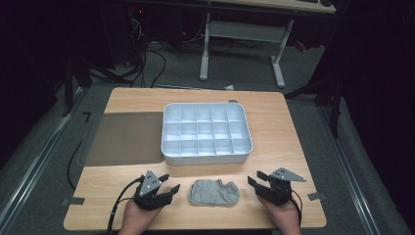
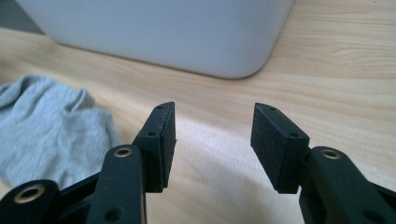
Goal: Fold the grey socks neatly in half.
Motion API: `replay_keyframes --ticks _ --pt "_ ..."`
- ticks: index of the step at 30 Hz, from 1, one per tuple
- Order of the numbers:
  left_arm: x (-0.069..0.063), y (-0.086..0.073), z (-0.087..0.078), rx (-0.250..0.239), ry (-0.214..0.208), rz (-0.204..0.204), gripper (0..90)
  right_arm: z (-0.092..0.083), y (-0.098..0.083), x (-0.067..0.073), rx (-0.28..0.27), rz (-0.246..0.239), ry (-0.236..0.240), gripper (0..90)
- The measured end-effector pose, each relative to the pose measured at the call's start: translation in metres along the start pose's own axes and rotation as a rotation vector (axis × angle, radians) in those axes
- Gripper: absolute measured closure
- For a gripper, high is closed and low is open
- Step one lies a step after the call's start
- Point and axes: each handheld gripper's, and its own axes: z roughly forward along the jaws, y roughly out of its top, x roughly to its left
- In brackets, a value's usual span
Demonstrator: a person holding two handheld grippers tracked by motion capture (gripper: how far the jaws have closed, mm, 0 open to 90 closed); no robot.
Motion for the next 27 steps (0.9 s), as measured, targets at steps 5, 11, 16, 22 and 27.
replay_keyframes --ticks 5,11,16,22,27 --pt "0.002 0.001 -0.001 -0.016 -0.009 -0.039 41.5 -0.002 -0.003 0.0 -0.006 -0.008 0.004 51.7" --pt "-0.005 0.003 0.003 -0.005 -0.03 -0.016 41.5 -0.003 -0.006 0.006 0.002 -0.046 0.007 52.4" --pt "-0.006 0.003 0.005 0.01 -0.043 -0.016 41.6 -0.003 -0.006 0.011 0.006 -0.065 0.027 52.6" --pt "-0.01 0.004 0.006 0.011 -0.078 -0.061 45.4 -0.002 -0.002 0.023 -0.01 -0.066 0.023 56.0" --pt "-0.021 0.007 0.01 -0.002 -0.109 -0.079 47.8 -0.002 -0.002 0.031 0.0 -0.069 0.061 59.8"
